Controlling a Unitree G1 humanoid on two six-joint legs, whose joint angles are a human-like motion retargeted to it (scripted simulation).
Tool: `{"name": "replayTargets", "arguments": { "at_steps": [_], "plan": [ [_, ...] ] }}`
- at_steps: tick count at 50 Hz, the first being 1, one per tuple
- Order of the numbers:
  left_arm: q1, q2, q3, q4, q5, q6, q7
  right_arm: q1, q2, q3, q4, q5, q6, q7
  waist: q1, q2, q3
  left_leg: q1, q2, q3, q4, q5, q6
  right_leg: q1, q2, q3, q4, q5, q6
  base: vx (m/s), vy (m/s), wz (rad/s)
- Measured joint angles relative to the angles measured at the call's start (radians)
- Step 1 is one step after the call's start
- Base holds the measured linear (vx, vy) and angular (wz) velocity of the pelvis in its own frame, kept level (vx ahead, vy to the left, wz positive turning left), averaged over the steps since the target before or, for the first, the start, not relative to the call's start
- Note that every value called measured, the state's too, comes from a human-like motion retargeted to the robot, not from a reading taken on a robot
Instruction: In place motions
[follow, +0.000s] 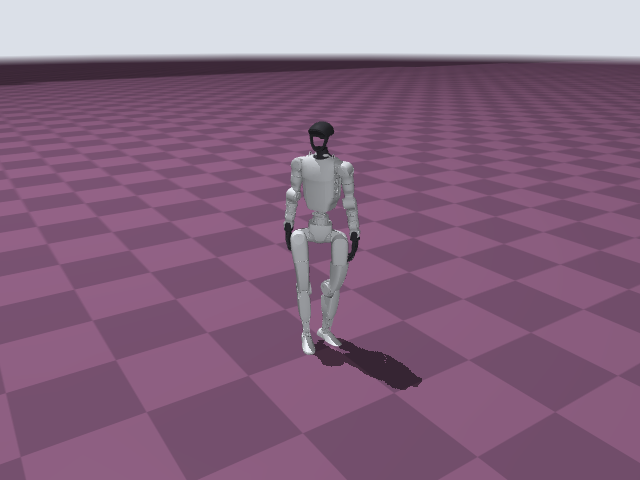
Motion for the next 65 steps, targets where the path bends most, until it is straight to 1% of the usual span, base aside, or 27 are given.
{"name": "replayTargets", "arguments": {
  "at_steps": [8,14,20,30,36,43,48,50,57,65],
  "plan": [
    [-0.052,0.005,-0.029,-0.038,0.006,-0.002,-0.003,0.027,-0.013,-0.026,0.044,0.033,0.01,-0.016,-0.014,0.01,0.017,-0.007,-0.003,0.039,-0.007,0.002,-0.004,-0.022,0.011,0.03,0.006,0.008,-0.003,-0.05,0.01,-0.25],
    [-0.077,-0.003,-0.038,-0.049,0.0,-0.01,-0.001,0.034,0.003,-0.017,0.039,0.023,0.011,-0.001,0.005,0.005,0.028,-0.016,-0.012,0.0,-0.009,0.014,0.004,-0.016,-0.004,-0.006,0.007,-0.001,-0.007,0.0,-0.01,0.32],
    [-0.076,-0.01,-0.036,-0.028,-0.004,-0.011,-0.001,0.03,0.017,0.004,-0.004,0.021,-0.001,0.016,0.059,-0.008,0.033,-0.018,-0.025,-0.071,-0.001,0.022,0.015,0.024,-0.034,-0.062,-0.018,-0.012,-0.006,0.1,-0.02,0.62],
    [-0.076,-0.009,-0.029,0.01,-0.002,-0.009,0.006,0.025,0.009,0.008,-0.047,0.013,-0.017,0.025,0.176,-0.012,0.006,-0.052,-0.059,-0.254,0.025,0.053,0.038,0.097,-0.084,-0.231,-0.033,-0.077,-0.015,0.24,0.05,1.24],
    [-0.076,-0.001,-0.015,0.01,-0.004,-0.012,0.009,0.035,0.003,0.009,-0.061,0.008,-0.009,0.028,0.274,-0.028,-0.01,-0.066,-0.083,-0.335,0.046,0.066,0.047,0.143,-0.108,-0.339,-0.035,-0.115,-0.016,0.27,0.19,1.16],
    [-0.07,0.011,0.031,0.016,-0.03,-0.012,0.019,0.066,0.016,0.022,-0.079,-0.004,-0.02,0.043,0.425,-0.082,-0.018,-0.052,-0.124,-0.376,0.05,0.075,0.051,0.183,-0.143,-0.403,-0.026,-0.143,-0.016,0.14,0.17,0.59],
    [-0.061,0.024,0.043,0.031,-0.037,-0.014,0.026,0.072,0.03,0.034,-0.08,-0.027,-0.024,0.056,0.5,-0.114,-0.029,-0.052,-0.147,-0.405,0.043,0.081,0.052,0.188,-0.156,-0.424,-0.021,-0.154,-0.015,0.04,0.04,0.29],
    [-0.055,0.026,0.046,0.039,-0.037,-0.014,0.026,0.07,0.034,0.041,-0.081,-0.042,-0.024,0.055,0.509,-0.119,-0.036,-0.058,-0.15,-0.417,0.04,0.085,0.054,0.185,-0.156,-0.429,-0.019,-0.157,-0.014,0.02,-0.01,0.22],
    [-0.055,0.028,0.054,0.059,-0.039,-0.013,0.028,0.069,0.041,0.06,-0.088,-0.052,-0.034,0.06,0.472,-0.122,-0.06,-0.076,-0.145,-0.428,0.032,0.093,0.052,0.171,-0.148,-0.443,-0.016,-0.165,-0.009,0.01,-0.04,0.14],
    [-0.084,0.032,0.008,0.046,-0.045,-0.013,0.018,0.077,0.037,0.038,-0.083,-0.044,-0.032,0.051,0.429,-0.119,-0.056,-0.066,-0.129,-0.388,0.033,0.079,0.053,0.154,-0.135,-0.39,-0.013,-0.148,-0.011,-0.03,-0.08,-0.35]
  ]
}}
